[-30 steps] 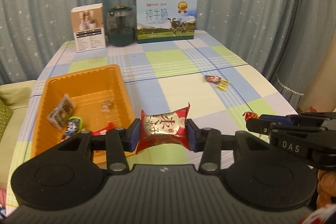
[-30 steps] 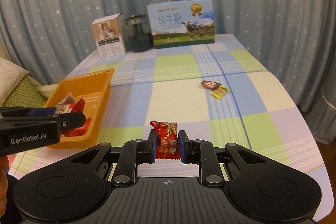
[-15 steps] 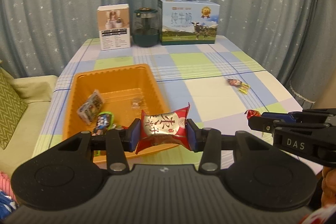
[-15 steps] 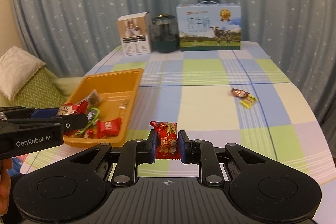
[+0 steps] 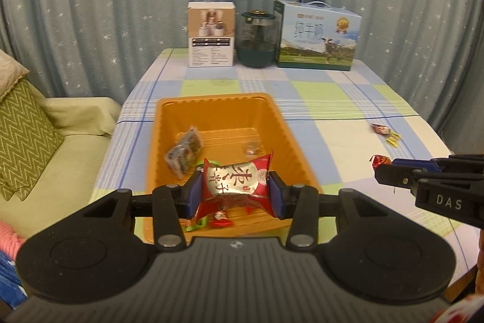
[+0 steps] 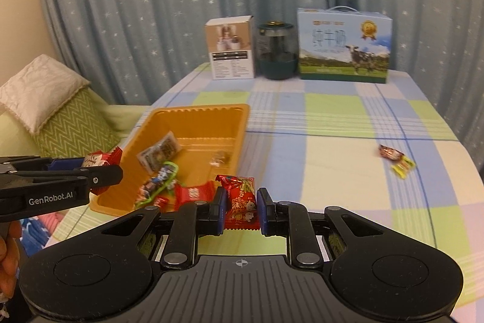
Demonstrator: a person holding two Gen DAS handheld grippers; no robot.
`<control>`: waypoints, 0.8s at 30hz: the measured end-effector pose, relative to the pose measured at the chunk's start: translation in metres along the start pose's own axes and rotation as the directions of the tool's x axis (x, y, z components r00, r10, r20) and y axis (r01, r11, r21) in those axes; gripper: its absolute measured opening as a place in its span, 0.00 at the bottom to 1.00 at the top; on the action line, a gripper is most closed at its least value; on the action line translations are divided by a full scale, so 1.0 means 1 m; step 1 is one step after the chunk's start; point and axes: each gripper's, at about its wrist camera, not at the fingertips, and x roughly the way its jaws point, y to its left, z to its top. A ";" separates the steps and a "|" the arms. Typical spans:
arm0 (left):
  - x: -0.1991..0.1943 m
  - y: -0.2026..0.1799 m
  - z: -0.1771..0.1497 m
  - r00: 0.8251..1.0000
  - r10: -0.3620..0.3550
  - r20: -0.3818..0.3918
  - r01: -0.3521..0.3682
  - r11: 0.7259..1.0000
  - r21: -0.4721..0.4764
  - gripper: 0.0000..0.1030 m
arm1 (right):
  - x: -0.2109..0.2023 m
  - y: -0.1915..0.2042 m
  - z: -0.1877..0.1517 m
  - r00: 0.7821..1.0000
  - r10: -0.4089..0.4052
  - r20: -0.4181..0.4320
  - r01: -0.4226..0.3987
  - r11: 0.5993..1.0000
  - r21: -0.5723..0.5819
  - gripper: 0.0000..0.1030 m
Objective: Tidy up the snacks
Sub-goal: 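Carry both snacks over the orange tray and lower them inside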
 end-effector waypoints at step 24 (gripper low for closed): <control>0.062 0.041 0.010 0.997 -0.020 -0.077 0.018 0.999 -0.035 0.43 | 0.073 0.026 0.016 0.996 0.063 -0.057 -0.065 0.997 -0.033 0.21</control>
